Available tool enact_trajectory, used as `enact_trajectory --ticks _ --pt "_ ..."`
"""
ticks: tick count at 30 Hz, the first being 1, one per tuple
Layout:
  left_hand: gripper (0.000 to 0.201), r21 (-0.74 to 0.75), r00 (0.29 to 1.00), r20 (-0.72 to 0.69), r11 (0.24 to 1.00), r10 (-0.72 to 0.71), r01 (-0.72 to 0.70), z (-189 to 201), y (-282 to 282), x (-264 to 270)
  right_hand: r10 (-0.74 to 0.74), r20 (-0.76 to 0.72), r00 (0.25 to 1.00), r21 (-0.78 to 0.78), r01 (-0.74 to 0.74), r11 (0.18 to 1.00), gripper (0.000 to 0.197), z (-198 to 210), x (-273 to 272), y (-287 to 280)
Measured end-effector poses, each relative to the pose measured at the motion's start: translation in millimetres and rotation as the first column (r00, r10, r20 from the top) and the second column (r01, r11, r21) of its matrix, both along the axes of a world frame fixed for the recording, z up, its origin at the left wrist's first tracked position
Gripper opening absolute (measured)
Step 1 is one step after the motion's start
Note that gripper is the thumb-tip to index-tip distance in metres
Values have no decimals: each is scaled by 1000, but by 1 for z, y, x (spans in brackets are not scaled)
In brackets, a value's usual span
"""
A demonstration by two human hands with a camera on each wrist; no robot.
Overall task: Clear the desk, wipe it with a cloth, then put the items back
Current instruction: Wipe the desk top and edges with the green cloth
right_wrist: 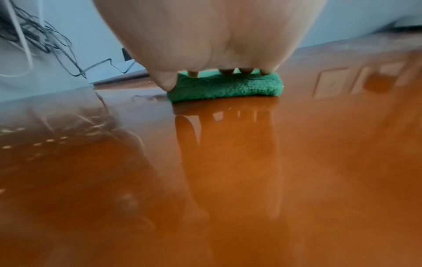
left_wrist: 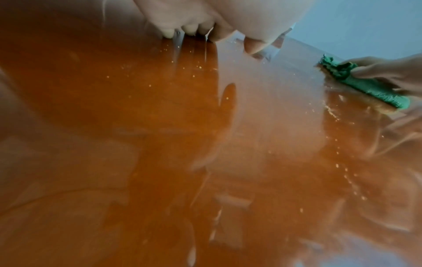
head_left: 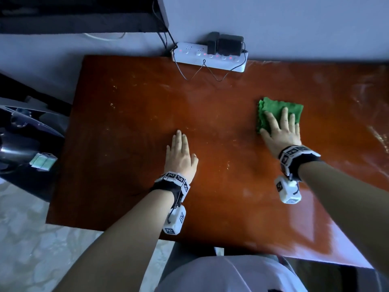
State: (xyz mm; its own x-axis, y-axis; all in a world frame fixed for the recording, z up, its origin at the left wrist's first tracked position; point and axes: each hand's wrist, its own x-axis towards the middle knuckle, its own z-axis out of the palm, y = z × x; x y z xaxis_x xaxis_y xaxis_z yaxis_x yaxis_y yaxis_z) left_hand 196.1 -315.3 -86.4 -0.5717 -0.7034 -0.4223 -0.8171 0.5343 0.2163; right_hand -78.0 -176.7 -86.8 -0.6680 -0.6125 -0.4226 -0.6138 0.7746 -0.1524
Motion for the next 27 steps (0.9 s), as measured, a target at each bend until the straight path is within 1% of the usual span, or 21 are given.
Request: enact_trajectory --ticks 2,4,6,7,9,11,13,14,15,16,18,19,20,21,22,23,24,25,27 --pt "70 -1 1000 4 1000 -29 29 0 5 6 -43 -18 999 6 43 999 69 -2 27 -2" --pt "70 3 998 6 998 -59 59 0 11 15 -6 -20 1000 4 6 1000 72 -2 64 -10" --pt "70 12 996 8 996 -85 85 1 20 24 153 -11 988 20 -153 988 72 2 107 -17" --pt "69 16 996 5 996 -86 86 1 24 29 260 -4 966 23 -259 965 72 4 128 -17" --pt "68 21 998 -8 998 -63 63 2 34 38 454 14 891 15 -455 891 70 6 164 -12" --pt "66 28 999 -17 999 -38 38 2 45 45 559 30 829 -4 -559 829 65 5 180 3" --pt "66 33 1000 -6 999 -16 17 1 56 51 590 51 806 -22 -589 808 61 3 170 21" --pt "66 31 1000 1 1000 -6 6 1 62 52 574 62 816 -29 -574 819 59 3 157 30" --pt "67 25 1000 9 1000 4 -4 0 68 52 531 68 845 -35 -529 848 58 2 141 41" --pt "67 16 1000 16 1000 14 -14 0 75 52 455 71 888 -43 -453 890 57 1 124 54" --pt "69 -7 999 31 999 37 -36 0 92 49 233 68 970 -64 -229 971 57 -1 86 89" --pt "69 -17 998 42 999 48 -47 0 101 46 102 58 993 -75 -98 992 57 -2 66 111" --pt "70 -20 997 54 998 59 -58 0 111 43 -37 45 998 -78 41 996 57 -3 48 134" --pt "70 -17 996 65 998 69 -68 1 120 39 -172 33 985 -71 174 982 58 -3 32 157" --pt "69 -11 994 70 997 79 -79 2 129 35 -285 21 958 -60 286 956 59 -2 19 177" --pt "69 -6 994 71 996 86 -86 3 137 31 -367 10 930 -49 367 929 60 -1 9 192" --pt "69 -1 994 70 996 87 -87 3 145 27 -414 -1 910 -42 414 909 60 -1 4 202" --pt "68 4 994 69 997 82 -83 4 153 24 -427 -11 904 -38 426 904 61 -1 3 205" --pt "68 10 995 73 998 62 -63 3 166 18 -365 -27 931 -27 364 931 64 1 15 199"
